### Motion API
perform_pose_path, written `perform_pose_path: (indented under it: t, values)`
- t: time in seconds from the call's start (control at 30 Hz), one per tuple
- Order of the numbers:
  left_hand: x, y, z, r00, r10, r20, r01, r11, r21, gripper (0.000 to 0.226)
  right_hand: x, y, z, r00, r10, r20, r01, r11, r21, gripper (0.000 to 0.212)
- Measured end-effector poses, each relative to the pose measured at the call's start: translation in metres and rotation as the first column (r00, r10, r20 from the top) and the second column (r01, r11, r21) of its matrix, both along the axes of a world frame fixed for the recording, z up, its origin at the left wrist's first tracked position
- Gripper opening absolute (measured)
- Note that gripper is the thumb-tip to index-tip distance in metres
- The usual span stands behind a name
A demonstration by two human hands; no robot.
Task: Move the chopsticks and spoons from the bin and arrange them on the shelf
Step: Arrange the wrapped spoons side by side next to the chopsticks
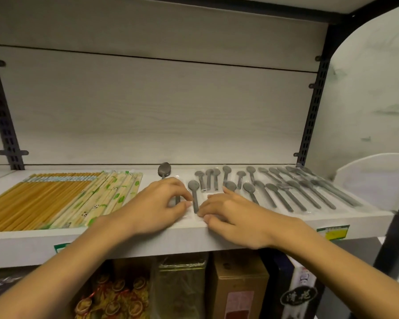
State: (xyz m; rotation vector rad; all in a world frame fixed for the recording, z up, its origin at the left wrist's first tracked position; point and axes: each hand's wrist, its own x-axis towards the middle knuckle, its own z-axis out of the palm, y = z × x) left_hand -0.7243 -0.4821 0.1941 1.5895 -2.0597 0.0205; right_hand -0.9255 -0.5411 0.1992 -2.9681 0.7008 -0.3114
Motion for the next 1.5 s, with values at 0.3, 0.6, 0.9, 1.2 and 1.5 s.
perform_pose_path:
  t: [0.3, 0.6, 0.9, 1.2, 1.5]
  values:
    - [0.006, -0.009, -0.002, 0.999, 0.028, 0.021, -0.031, 0.990, 0.139, 0.027, -0.016, 0.013, -0.012, 0.985, 0.003, 0.175, 0.002, 1.000, -0.027, 0.035]
    - [0.007, -0.015, -0.002, 0.996, 0.090, 0.020, -0.092, 0.987, 0.135, 0.013, -0.001, 0.003, -0.005, 0.996, 0.006, 0.093, -0.006, 1.000, -0.004, 0.037]
    - [0.005, -0.014, -0.003, 0.986, 0.165, 0.033, -0.167, 0.983, 0.082, 0.007, 0.002, -0.001, -0.007, 0.924, 0.024, 0.381, -0.006, 0.999, -0.047, 0.028]
    - [0.005, -0.009, 0.002, 0.981, 0.186, -0.051, -0.188, 0.981, -0.053, 0.012, -0.008, -0.001, -0.011, 0.741, -0.025, 0.671, -0.008, 0.999, 0.047, 0.023]
    - [-0.014, 0.007, 0.006, 0.976, 0.081, -0.202, -0.135, 0.953, -0.270, 0.009, -0.040, 0.015, -0.017, 0.766, 0.069, 0.639, 0.050, 0.985, -0.166, 0.027]
